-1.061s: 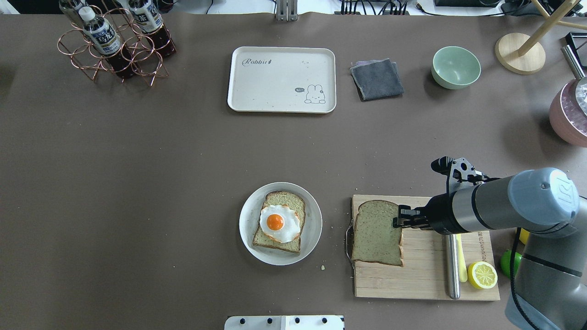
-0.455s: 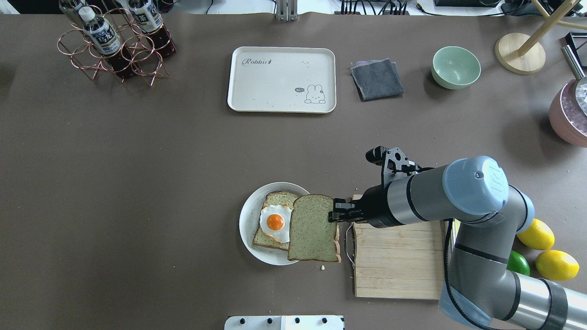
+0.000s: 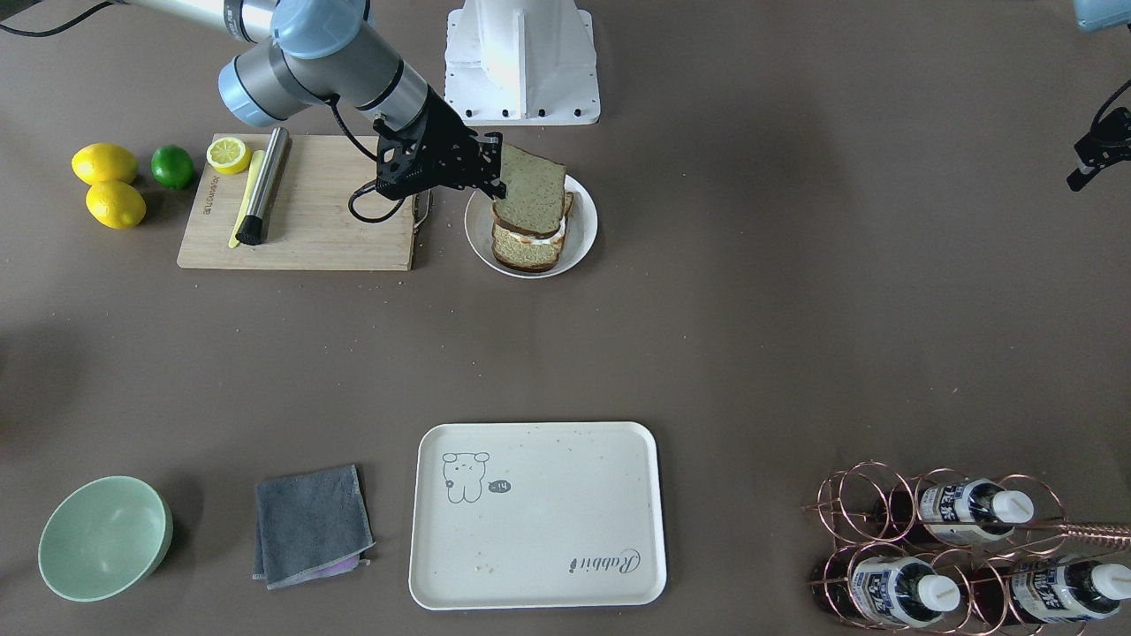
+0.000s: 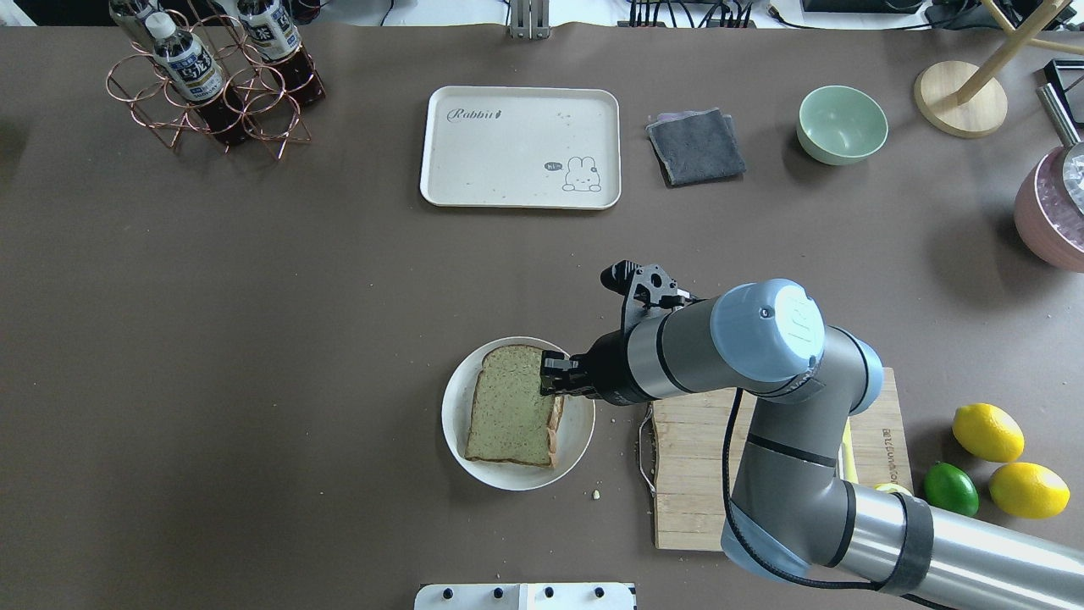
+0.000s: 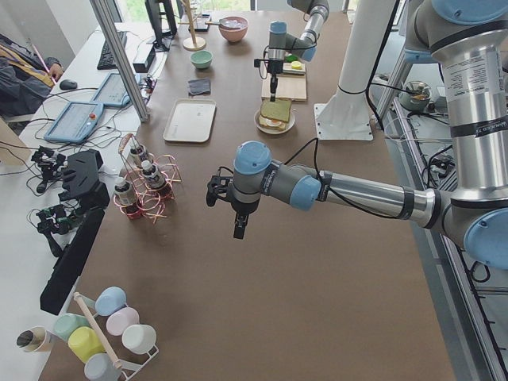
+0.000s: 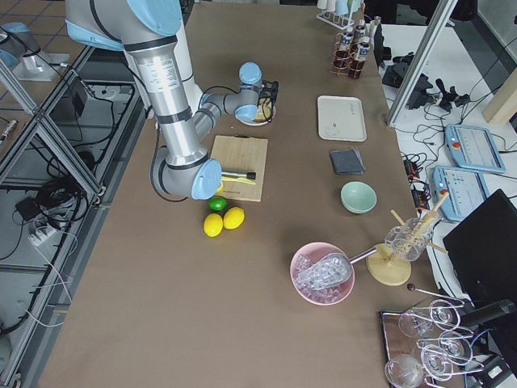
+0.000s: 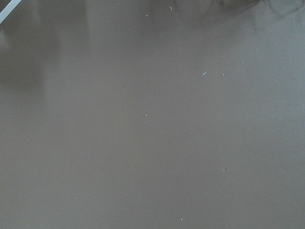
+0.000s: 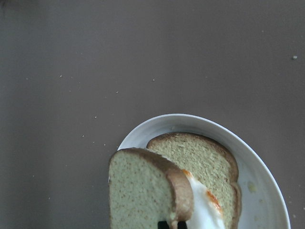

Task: Make sandwich and place on tray
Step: 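Carry the bread slice with the right gripper and lay it on the egg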

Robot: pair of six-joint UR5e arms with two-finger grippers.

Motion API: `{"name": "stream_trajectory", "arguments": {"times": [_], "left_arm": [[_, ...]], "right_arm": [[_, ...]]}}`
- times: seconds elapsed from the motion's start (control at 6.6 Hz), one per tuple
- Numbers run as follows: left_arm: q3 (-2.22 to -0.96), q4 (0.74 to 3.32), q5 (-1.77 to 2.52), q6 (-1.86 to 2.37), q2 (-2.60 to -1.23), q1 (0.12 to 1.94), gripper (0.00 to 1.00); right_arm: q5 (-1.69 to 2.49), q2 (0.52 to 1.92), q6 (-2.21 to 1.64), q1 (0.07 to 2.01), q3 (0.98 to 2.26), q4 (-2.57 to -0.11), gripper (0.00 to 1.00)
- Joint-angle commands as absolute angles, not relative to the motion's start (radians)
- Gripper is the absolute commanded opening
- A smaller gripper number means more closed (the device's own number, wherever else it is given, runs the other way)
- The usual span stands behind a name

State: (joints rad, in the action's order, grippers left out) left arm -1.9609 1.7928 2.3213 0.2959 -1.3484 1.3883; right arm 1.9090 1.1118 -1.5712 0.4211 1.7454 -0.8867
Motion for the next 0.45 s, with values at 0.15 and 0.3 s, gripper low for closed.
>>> {"name": "stream_trajectory", "arguments": {"times": [0.15,0.3], "left_arm": [[-1.963,1.793,2.322,0.296,-1.35,1.387,0.98],[-1.963,1.793,2.322,0.299,-1.35,1.387,0.98]], "right_arm": [[1.884,1.097,-1.578,0.42,1.685,-0.881,0.0],[1.881,1.097,-1.578,0.419,1.674,-0.879,0.25]]}}
